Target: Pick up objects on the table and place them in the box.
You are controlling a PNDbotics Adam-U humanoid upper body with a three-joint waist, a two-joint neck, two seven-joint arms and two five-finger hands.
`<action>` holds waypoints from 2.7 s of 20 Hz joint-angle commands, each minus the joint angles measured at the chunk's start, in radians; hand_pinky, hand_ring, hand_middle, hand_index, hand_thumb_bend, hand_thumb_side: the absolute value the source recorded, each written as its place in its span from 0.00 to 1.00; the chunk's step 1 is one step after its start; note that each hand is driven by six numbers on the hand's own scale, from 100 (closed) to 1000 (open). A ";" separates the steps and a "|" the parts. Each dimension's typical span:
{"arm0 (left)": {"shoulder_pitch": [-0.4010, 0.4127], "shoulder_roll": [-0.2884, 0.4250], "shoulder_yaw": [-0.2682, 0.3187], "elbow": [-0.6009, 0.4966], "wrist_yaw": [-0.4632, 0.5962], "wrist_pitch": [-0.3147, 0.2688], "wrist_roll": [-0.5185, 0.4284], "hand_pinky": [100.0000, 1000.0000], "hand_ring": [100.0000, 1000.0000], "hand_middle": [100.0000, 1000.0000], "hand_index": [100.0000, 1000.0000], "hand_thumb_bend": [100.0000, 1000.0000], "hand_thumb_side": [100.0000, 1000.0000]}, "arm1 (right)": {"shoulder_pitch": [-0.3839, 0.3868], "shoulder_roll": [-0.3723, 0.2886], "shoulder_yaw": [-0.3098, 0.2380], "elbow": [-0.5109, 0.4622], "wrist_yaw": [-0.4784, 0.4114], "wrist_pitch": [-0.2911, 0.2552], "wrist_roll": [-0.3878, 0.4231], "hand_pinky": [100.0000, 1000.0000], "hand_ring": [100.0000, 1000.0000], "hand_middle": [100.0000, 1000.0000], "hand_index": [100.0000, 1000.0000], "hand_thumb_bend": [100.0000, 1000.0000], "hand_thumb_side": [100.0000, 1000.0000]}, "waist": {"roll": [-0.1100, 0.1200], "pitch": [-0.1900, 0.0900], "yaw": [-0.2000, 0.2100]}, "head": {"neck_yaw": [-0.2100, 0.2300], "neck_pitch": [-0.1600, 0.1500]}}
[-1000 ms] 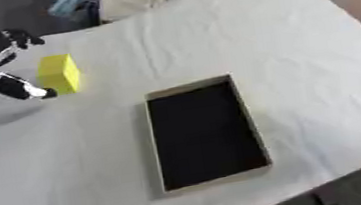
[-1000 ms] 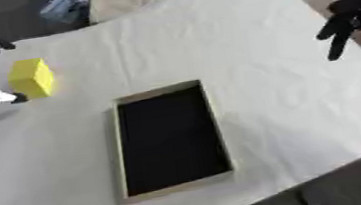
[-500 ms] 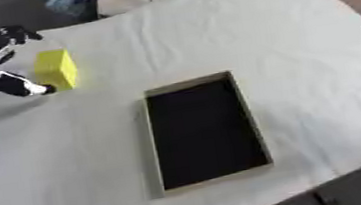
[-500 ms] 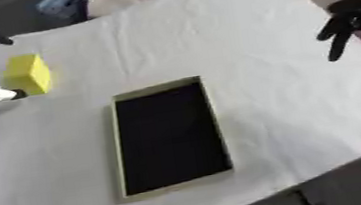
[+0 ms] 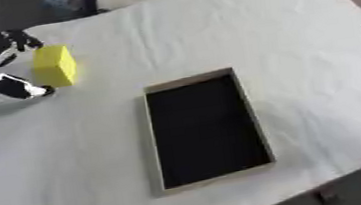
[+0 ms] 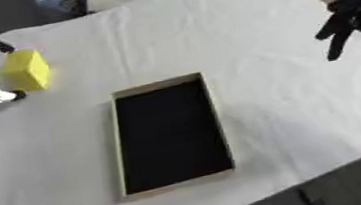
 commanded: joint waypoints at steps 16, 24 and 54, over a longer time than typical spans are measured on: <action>-0.007 0.044 -0.003 -0.078 0.127 -0.016 0.019 0.70 0.44 0.39 0.60 0.47 0.08 | 0.004 -0.024 -0.010 0.003 -0.004 -0.084 0.081 0.72 0.48 0.63 0.89 0.00 0.57 | -0.018 -0.054 0.026 | -0.009 0.011; 0.003 0.064 -0.028 -0.154 0.192 -0.049 0.008 0.70 0.43 0.37 0.60 0.46 0.05 | 0.014 -0.031 -0.008 0.007 -0.011 -0.086 0.079 0.72 0.48 0.63 0.89 0.00 0.56 | -0.028 -0.083 0.041 | -0.021 0.018; -0.048 -0.070 -0.337 -0.558 0.569 -0.200 -0.331 0.71 0.45 0.40 0.61 0.44 0.13 | -0.013 0.005 0.099 0.006 -0.038 -0.073 0.193 0.72 0.49 0.63 0.89 0.00 0.61 | -0.037 -0.100 0.007 | -0.027 0.023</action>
